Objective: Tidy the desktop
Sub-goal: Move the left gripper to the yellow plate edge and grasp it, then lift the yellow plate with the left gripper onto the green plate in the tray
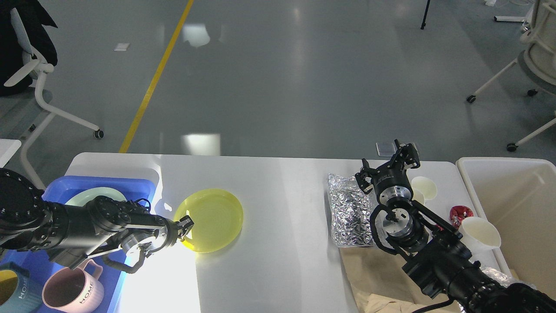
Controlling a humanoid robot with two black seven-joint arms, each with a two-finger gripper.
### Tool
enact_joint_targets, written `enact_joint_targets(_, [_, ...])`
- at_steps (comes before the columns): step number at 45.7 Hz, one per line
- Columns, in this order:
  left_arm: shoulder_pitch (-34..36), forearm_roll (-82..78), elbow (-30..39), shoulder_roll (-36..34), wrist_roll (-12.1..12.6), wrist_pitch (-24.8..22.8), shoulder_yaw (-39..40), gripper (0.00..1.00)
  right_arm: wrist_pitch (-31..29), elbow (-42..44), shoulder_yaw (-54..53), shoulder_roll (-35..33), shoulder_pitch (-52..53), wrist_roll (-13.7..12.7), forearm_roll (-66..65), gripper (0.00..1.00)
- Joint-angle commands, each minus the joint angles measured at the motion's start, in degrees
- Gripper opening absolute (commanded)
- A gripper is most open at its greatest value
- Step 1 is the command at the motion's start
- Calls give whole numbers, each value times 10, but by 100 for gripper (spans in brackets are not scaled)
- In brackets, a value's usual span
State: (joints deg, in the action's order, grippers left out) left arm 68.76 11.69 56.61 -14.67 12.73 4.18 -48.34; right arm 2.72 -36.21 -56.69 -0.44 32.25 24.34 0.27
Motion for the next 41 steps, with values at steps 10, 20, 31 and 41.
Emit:
enact_joint_targets(10, [19, -2, 17, -8, 18, -12, 20, 0, 0, 0, 0, 0, 0, 0, 0, 100])
enact_joint_targets(20, [157, -9, 137, -82, 42, -130, 23, 0, 0, 0, 0, 0, 0, 0, 0, 100])
enact_joint_targets(31, [355, -61, 155, -193, 126, -402, 19, 0, 0, 0, 0, 0, 0, 0, 0, 100])
enact_joint_targets(41, [542, -105, 147, -272, 170, -592, 15, 0, 0, 0, 0, 0, 0, 0, 0, 100])
